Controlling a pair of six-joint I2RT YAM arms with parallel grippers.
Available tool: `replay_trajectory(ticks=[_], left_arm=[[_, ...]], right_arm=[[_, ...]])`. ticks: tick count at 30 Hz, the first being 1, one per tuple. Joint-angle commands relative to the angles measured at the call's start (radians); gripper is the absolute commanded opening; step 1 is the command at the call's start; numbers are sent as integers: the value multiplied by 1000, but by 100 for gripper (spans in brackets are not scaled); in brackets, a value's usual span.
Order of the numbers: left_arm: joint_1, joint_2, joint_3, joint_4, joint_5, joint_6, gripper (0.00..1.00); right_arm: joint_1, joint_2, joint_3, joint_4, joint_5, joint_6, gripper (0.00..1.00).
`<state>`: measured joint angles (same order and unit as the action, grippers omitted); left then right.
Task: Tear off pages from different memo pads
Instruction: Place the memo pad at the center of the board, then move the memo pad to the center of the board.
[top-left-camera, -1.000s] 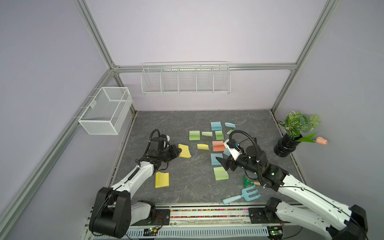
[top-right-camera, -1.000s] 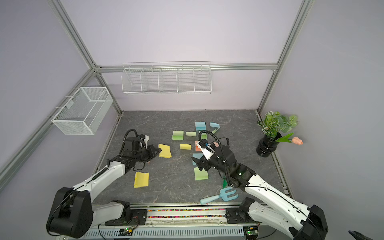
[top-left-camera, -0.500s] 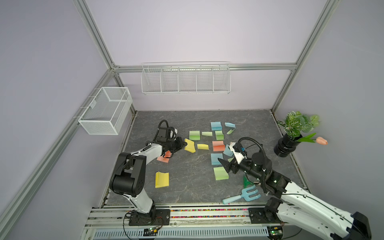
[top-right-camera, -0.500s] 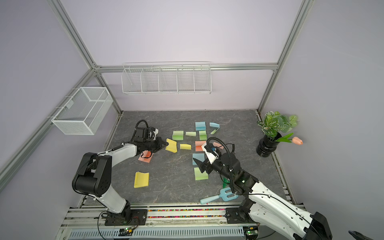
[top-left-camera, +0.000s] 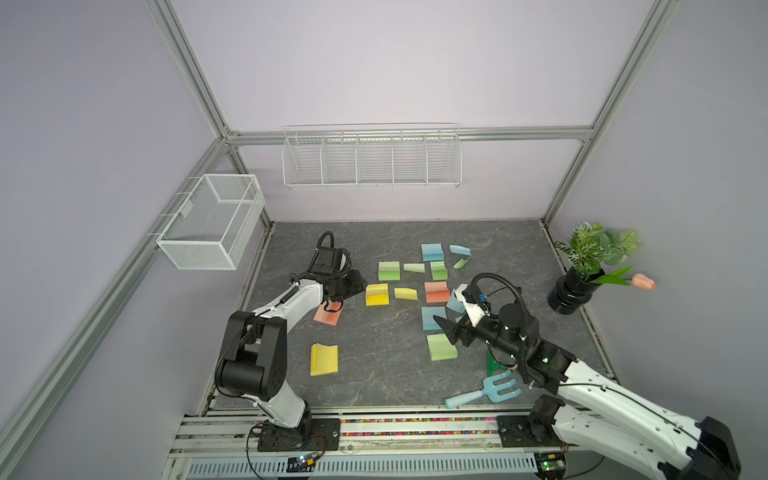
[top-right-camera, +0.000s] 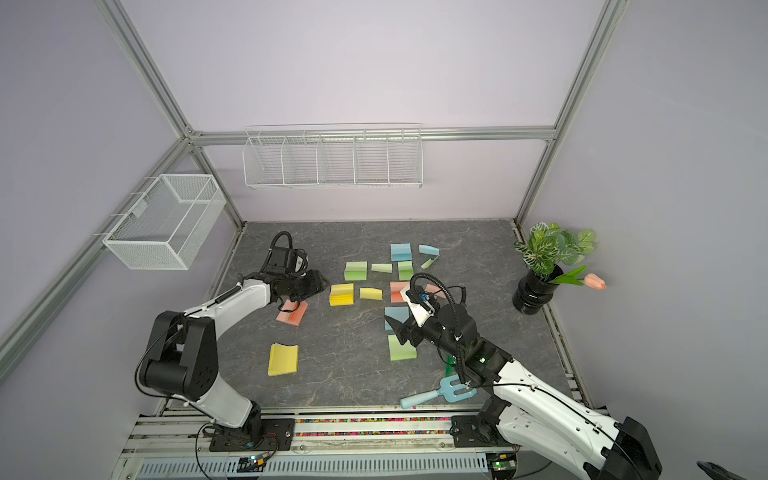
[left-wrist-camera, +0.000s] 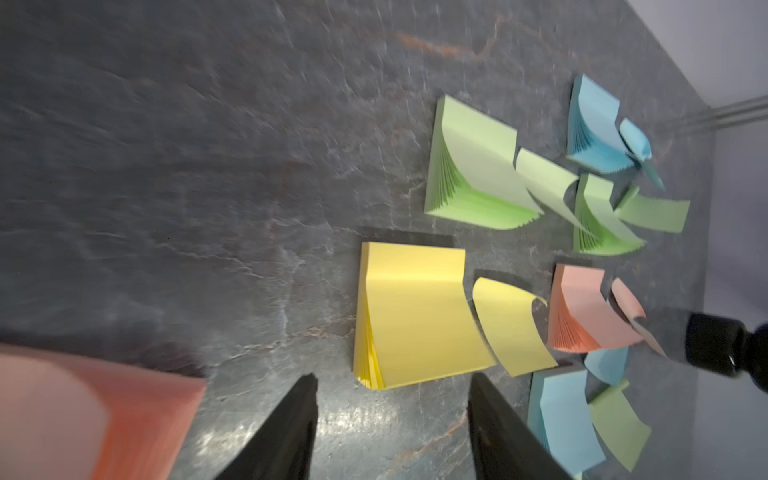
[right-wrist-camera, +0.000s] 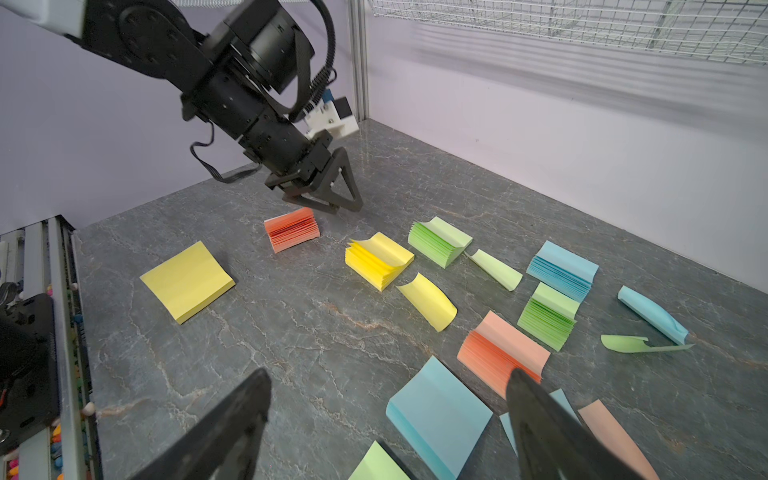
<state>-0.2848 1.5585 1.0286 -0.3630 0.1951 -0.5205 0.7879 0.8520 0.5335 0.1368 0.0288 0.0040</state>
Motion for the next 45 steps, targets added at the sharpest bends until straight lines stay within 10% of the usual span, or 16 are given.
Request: replay_trajectory(ticks=[1, 6, 27, 45], left_arm=[[-14, -123, -19, -62, -278, -18, 60], [12, -198, -78, -104, -531, -65, 70], [97, 130, -37, -86, -370, -42, 62], [-10, 45, -283, 60, -240, -151, 44]], right_arm=[[0, 3, -15, 36, 3, 24, 89], [-2, -15, -58, 65, 81, 93, 89], [-3, 50, -29, 23, -60, 90, 89], [-1, 22, -28, 18, -42, 111, 89]])
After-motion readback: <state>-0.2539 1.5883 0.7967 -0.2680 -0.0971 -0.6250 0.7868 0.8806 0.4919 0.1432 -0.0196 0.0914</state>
